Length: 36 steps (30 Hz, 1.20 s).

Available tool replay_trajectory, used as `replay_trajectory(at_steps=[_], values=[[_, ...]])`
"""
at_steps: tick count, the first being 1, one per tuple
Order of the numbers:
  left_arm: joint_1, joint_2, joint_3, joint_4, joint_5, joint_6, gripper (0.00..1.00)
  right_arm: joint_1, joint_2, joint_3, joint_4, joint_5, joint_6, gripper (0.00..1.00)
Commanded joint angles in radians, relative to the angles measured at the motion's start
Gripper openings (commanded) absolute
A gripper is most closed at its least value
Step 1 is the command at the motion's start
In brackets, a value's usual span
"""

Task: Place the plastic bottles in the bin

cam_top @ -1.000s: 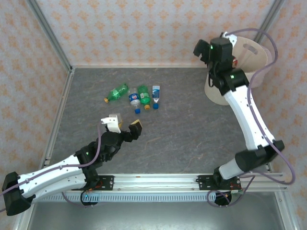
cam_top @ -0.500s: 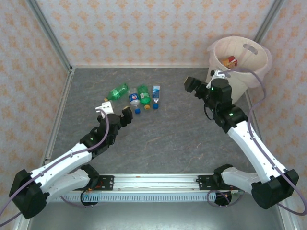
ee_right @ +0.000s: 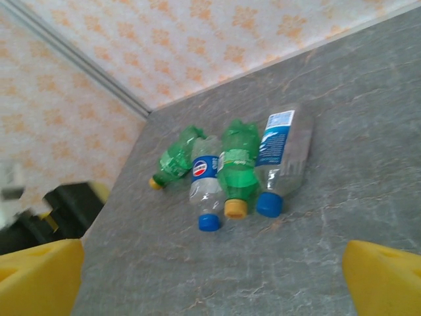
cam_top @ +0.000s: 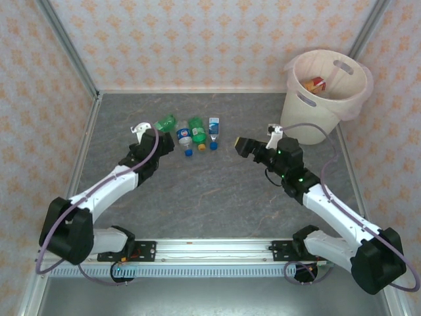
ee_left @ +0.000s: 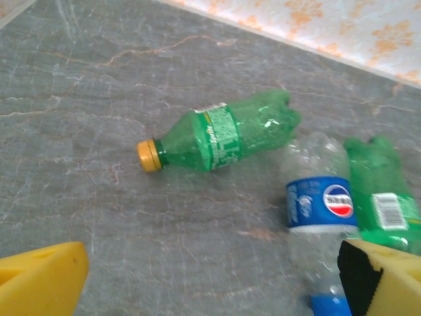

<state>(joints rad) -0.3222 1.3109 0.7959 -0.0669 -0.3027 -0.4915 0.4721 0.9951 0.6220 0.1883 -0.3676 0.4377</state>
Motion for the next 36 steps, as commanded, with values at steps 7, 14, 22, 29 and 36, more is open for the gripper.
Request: replay_trajectory(at_steps=[7,14,22,29,36], values=[[0.18,0.228,0.196,0.027,0.235,0.095,0.96,0.014,-0.096,-0.129,0.217,-0.052,0.054,1.0],[0.293,0.41,0.304,0.101,0.407,0.082,0.94,0.016,-0.124,-0.153,0.231,-0.03,0.053,1.0],[0.333,0.562,0.391,0.098,0.552,0.081,0.98,0.017,-0.12,-0.158,0.235,-0.026,0.049,1.0],[0.335,0.591,0.392,0.092,0.585,0.097,0.99,0.017,-0.102,-0.156,0.238,-0.035,0.052,1.0],[0.335,0.549,0.339,0.118,0.636,0.084,0.99,0.018,-0.095,-0.153,0.23,-0.032,0.053,1.0]])
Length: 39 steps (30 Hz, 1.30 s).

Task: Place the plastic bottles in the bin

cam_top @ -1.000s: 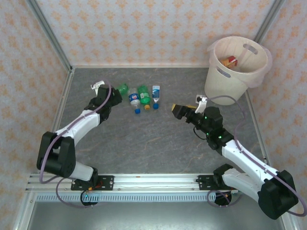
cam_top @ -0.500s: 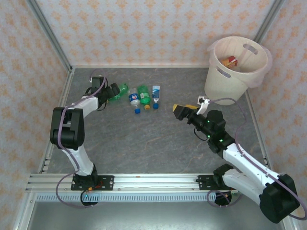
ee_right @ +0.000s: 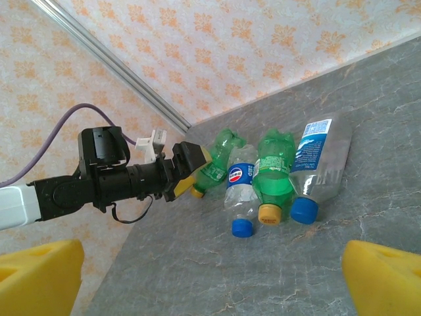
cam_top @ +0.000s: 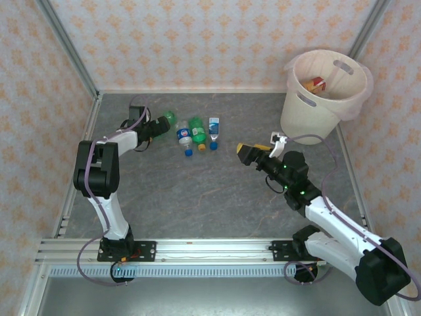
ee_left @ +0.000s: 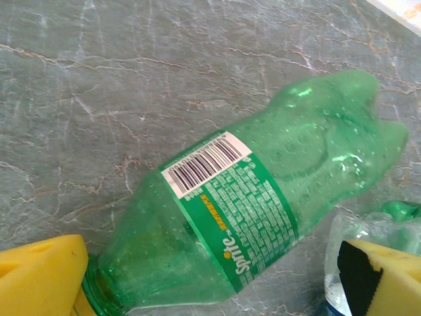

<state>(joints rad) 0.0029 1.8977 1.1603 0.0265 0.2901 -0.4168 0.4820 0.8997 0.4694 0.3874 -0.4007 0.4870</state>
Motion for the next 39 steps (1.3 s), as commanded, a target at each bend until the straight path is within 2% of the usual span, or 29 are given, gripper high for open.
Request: replay_trajectory(at_steps=[1,9,13,20,26,36,39], values=[[0.011,-0.043,-0.035,0.031,0.053,0.007,0.99,0.007,0.001,0.001,0.031,0.001,0.003,1.0],[0.003,-0.102,-0.097,0.058,0.083,-0.014,0.99,0.008,0.007,0.004,0.026,-0.001,0.006,1.0],[0.0,-0.098,-0.081,0.015,0.032,0.012,0.99,0.007,0.01,0.005,0.022,-0.002,0.006,1.0],[-0.045,-0.01,0.018,-0.12,-0.121,0.109,0.96,0.007,0.016,0.008,0.016,0.007,0.007,1.0],[-0.083,0.053,0.058,-0.149,-0.196,0.107,0.92,0.008,0.025,0.009,0.015,0.009,0.006,1.0],[-0.082,0.069,0.075,-0.181,-0.26,0.08,0.84,0.009,0.028,0.011,0.012,0.008,0.008,1.0],[-0.082,0.071,0.075,-0.176,-0.242,0.084,0.8,0.009,0.03,0.011,0.013,0.008,0.009,1.0]])
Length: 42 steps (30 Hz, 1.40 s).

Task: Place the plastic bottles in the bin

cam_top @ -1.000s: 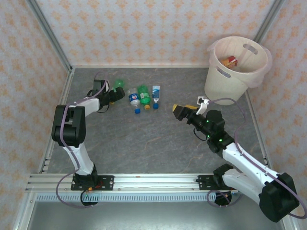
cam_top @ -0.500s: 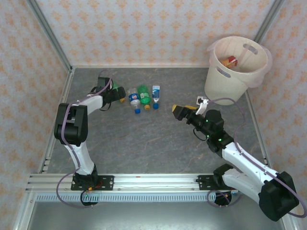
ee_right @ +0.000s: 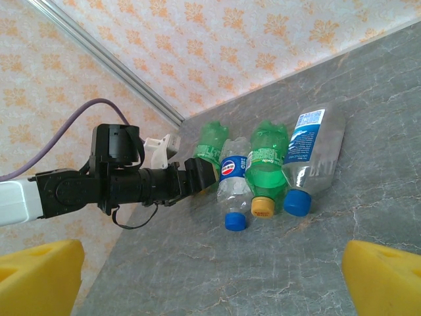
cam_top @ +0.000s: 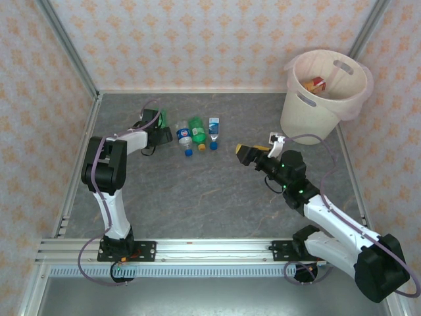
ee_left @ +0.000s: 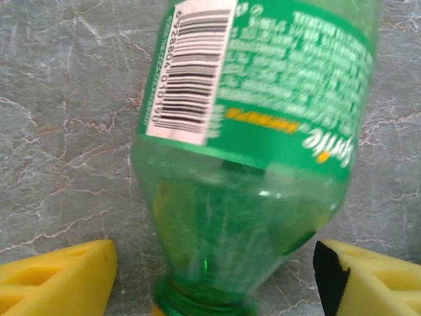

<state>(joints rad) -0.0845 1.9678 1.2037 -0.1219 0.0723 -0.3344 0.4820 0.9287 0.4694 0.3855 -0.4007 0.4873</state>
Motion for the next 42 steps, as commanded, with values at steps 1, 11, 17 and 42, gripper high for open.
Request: replay_trajectory(at_steps=[1,11,17,42], values=[[0.006,0.002,0.034,-0.027,-0.014,0.005,0.78,0.008,0.002,0.011,0.015,0.008,0.008,1.0],[0.006,0.015,0.057,-0.041,0.006,0.033,0.69,0.009,0.007,0.014,0.01,0.008,0.009,1.0],[0.004,0.011,0.06,-0.038,0.029,0.035,0.62,0.009,0.007,0.015,0.008,0.004,0.01,1.0],[-0.022,-0.181,-0.042,0.009,0.024,0.03,0.22,0.009,-0.012,0.019,-0.004,0.011,0.013,1.0]])
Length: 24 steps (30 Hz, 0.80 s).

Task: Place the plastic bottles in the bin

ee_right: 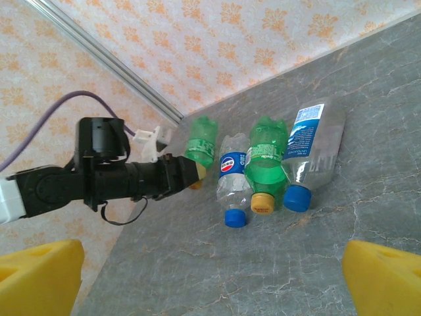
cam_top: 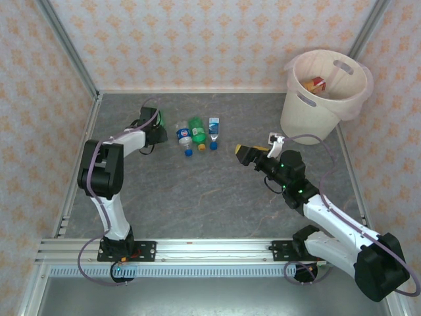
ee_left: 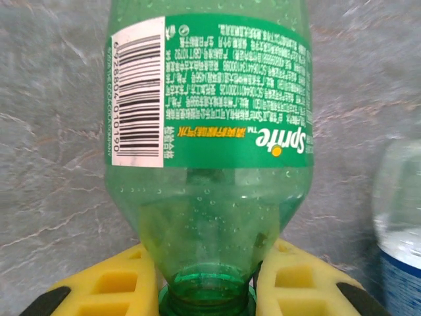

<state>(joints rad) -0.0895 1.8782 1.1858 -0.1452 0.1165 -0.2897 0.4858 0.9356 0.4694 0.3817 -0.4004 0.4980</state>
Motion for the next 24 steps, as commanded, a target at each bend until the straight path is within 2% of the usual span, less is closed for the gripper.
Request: replay_trajectory(at_steps=[1,7,15,19,24], values=[[-0.024,-0.117,-0.038,0.043,-0.024,-0.018,0.22,0.006,-0.018,0.019,0.0,0.009,0.003,1.0],[-0.092,-0.275,-0.118,0.092,-0.066,-0.028,0.22,0.005,-0.022,0.015,-0.001,0.029,0.01,1.0],[-0.214,-0.532,-0.276,0.187,-0.112,-0.045,0.22,0.006,-0.057,0.018,-0.027,0.141,0.03,1.0],[-0.296,-0.646,-0.324,0.197,-0.124,-0.027,0.22,0.007,-0.071,0.007,-0.009,0.196,0.052,1.0],[-0.423,-0.754,-0.395,0.249,-0.145,0.007,0.22,0.005,-0.089,0.059,-0.086,0.214,0.002,1.0]])
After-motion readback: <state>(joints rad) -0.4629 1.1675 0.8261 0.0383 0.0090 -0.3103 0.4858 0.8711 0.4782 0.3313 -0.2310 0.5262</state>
